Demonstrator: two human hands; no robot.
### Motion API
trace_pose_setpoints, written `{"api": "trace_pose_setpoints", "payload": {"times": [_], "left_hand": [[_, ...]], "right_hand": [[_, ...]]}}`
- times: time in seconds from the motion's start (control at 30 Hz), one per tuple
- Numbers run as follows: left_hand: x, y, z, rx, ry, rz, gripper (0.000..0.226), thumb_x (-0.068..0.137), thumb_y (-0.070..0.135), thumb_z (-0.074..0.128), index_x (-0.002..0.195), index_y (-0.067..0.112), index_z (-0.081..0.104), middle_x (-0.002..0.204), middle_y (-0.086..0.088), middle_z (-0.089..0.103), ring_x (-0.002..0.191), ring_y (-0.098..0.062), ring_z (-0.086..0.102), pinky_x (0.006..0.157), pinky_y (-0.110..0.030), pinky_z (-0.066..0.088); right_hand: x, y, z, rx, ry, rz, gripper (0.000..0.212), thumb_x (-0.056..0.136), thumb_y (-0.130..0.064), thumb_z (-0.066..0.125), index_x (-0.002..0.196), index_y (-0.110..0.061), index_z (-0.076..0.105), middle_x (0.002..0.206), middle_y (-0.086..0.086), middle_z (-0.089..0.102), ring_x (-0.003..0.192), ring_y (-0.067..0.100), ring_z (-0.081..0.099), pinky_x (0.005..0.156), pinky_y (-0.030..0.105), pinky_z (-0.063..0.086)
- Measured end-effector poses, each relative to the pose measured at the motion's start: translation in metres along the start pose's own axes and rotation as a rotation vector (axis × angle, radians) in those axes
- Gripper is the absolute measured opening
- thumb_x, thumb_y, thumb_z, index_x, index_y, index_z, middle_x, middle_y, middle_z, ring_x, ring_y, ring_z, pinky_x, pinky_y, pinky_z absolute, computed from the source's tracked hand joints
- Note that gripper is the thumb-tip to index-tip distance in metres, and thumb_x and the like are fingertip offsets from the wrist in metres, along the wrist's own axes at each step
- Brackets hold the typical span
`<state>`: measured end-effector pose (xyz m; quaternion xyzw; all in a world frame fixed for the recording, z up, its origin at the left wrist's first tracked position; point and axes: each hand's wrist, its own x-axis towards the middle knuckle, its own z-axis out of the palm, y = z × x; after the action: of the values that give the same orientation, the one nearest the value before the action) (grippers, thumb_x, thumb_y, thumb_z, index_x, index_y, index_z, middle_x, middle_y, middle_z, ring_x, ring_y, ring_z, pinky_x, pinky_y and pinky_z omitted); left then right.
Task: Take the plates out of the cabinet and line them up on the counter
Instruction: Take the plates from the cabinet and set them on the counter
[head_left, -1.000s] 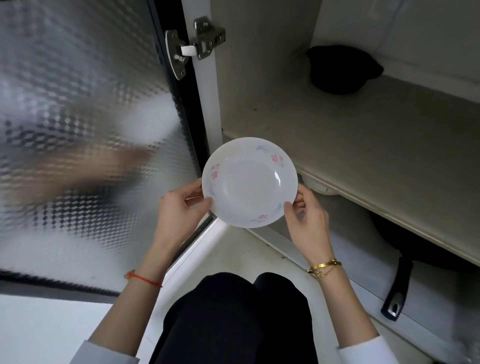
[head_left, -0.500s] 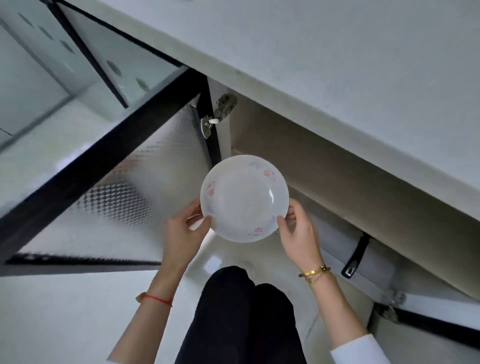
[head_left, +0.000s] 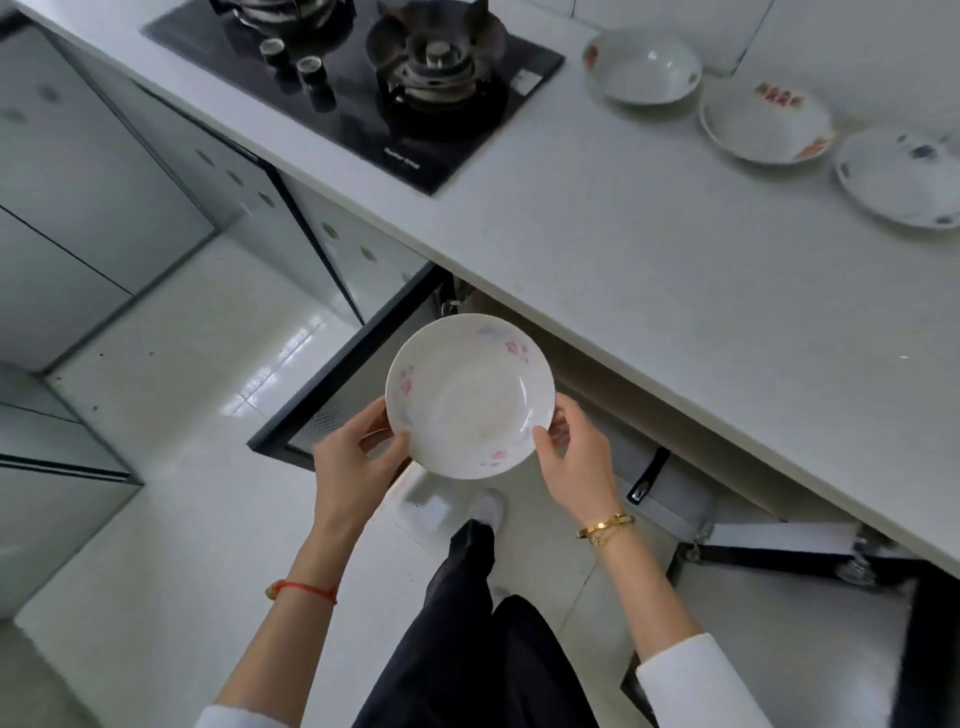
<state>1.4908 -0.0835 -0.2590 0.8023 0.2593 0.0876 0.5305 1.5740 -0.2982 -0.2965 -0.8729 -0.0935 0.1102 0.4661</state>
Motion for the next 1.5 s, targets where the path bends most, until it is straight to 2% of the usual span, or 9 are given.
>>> {"api": "trace_pose_setpoints", "payload": {"times": [0.17, 0.33, 0.4, 0.47, 0.6, 0.7, 1.13, 1.3, 1.5], "left_hand": [[-0.003, 0.069, -0.009, 0.001, -0.039, 0.113, 0.049, 0.082, 0.003, 0.067, 0.117, 0.037, 0.062, 0.1, 0.021, 0.069, 0.089, 0.013, 0.065, 0.081, -0.002, 0.047], [0.013, 0.121, 0.004, 0.0, -0.132, 0.196, 0.042, 0.082, 0.006, 0.067, 0.121, 0.021, 0.067, 0.099, 0.015, 0.072, 0.09, 0.008, 0.067, 0.087, -0.012, 0.052], [0.022, 0.141, 0.013, -0.003, -0.169, 0.234, 0.042, 0.082, 0.006, 0.066, 0.121, 0.02, 0.068, 0.099, 0.012, 0.072, 0.089, 0.009, 0.067, 0.083, -0.007, 0.05], [0.032, 0.158, 0.024, 0.001, -0.204, 0.287, 0.042, 0.081, 0.004, 0.065, 0.12, 0.02, 0.068, 0.095, 0.015, 0.071, 0.086, 0.012, 0.065, 0.079, -0.002, 0.048], [0.054, 0.189, 0.048, -0.019, -0.3, 0.344, 0.04, 0.081, 0.003, 0.064, 0.116, 0.02, 0.069, 0.097, 0.016, 0.071, 0.086, 0.007, 0.067, 0.081, -0.01, 0.053], [0.071, 0.208, 0.068, -0.015, -0.373, 0.412, 0.038, 0.081, 0.004, 0.065, 0.116, 0.019, 0.07, 0.1, 0.013, 0.072, 0.086, 0.009, 0.066, 0.079, -0.004, 0.048], [0.101, 0.271, 0.187, 0.031, -0.672, 0.55, 0.034, 0.081, 0.009, 0.068, 0.113, 0.019, 0.072, 0.1, 0.009, 0.074, 0.087, 0.008, 0.066, 0.075, 0.001, 0.045], [0.092, 0.293, 0.245, 0.061, -0.743, 0.576, 0.033, 0.082, 0.007, 0.067, 0.112, 0.017, 0.071, 0.093, 0.013, 0.07, 0.077, 0.019, 0.061, 0.07, 0.004, 0.041], [0.075, 0.319, 0.336, 0.076, -0.774, 0.557, 0.034, 0.082, 0.007, 0.066, 0.114, 0.016, 0.071, 0.1, 0.004, 0.074, 0.084, 0.004, 0.066, 0.072, 0.002, 0.045]], "right_hand": [[-0.011, -0.047, -0.053, 0.017, 0.115, -0.019, 0.029, 0.089, -0.015, 0.056, 0.118, -0.019, 0.054, 0.093, -0.007, 0.062, 0.082, 0.005, 0.059, 0.07, 0.011, 0.047], [-0.013, -0.072, -0.105, 0.021, 0.266, -0.011, 0.028, 0.09, -0.012, 0.056, 0.117, -0.018, 0.055, 0.088, -0.01, 0.06, 0.077, -0.003, 0.058, 0.067, 0.005, 0.045], [-0.012, -0.078, -0.123, 0.017, 0.328, -0.008, 0.029, 0.09, -0.013, 0.055, 0.119, -0.018, 0.054, 0.089, -0.012, 0.059, 0.078, -0.005, 0.057, 0.067, 0.001, 0.043], [-0.01, -0.081, -0.139, 0.003, 0.396, -0.005, 0.031, 0.09, -0.014, 0.055, 0.121, -0.018, 0.054, 0.093, -0.01, 0.059, 0.08, -0.003, 0.056, 0.068, 0.002, 0.043], [-0.006, -0.081, -0.164, 0.001, 0.521, 0.038, 0.031, 0.09, -0.014, 0.056, 0.12, -0.019, 0.054, 0.093, -0.008, 0.06, 0.081, 0.002, 0.057, 0.071, 0.008, 0.044], [0.001, -0.079, -0.18, -0.001, 0.61, 0.065, 0.031, 0.088, -0.013, 0.057, 0.119, -0.017, 0.055, 0.093, -0.005, 0.062, 0.08, 0.005, 0.058, 0.07, 0.009, 0.045], [-0.002, -0.039, -0.258, 0.01, 0.871, 0.255, 0.026, 0.088, -0.01, 0.056, 0.113, -0.015, 0.059, 0.088, -0.002, 0.063, 0.076, 0.004, 0.058, 0.067, 0.007, 0.045], [-0.004, -0.008, -0.297, 0.019, 0.915, 0.301, 0.024, 0.088, -0.007, 0.055, 0.111, -0.013, 0.059, 0.085, -0.005, 0.061, 0.075, 0.002, 0.057, 0.066, 0.004, 0.044], [0.001, 0.048, -0.37, 0.03, 0.917, 0.351, 0.022, 0.088, -0.005, 0.055, 0.108, -0.014, 0.059, 0.08, -0.012, 0.058, 0.073, 0.002, 0.056, 0.065, 0.003, 0.044]]}}
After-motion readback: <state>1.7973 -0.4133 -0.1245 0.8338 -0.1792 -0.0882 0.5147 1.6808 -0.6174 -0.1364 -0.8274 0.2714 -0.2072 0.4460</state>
